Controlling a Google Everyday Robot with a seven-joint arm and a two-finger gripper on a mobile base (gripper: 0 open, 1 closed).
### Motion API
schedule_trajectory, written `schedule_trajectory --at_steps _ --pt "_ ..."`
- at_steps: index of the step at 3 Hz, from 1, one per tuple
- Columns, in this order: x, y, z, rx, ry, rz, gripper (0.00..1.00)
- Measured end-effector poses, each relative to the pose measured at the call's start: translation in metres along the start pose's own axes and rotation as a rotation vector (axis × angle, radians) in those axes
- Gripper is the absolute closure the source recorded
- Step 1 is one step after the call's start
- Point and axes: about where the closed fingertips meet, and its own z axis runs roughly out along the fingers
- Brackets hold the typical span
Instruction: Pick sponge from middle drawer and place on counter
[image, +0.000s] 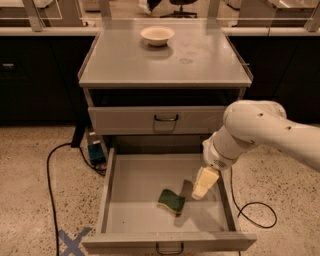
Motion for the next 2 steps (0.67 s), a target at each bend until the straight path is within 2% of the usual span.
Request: schedule_trajectory --at_steps 1,2 --pt "0.002 0.004 0.041 -0.031 -0.056 0.069 0.00" --pt "0.008 0.015 0.079 -0.072 -0.062 0.107 0.00"
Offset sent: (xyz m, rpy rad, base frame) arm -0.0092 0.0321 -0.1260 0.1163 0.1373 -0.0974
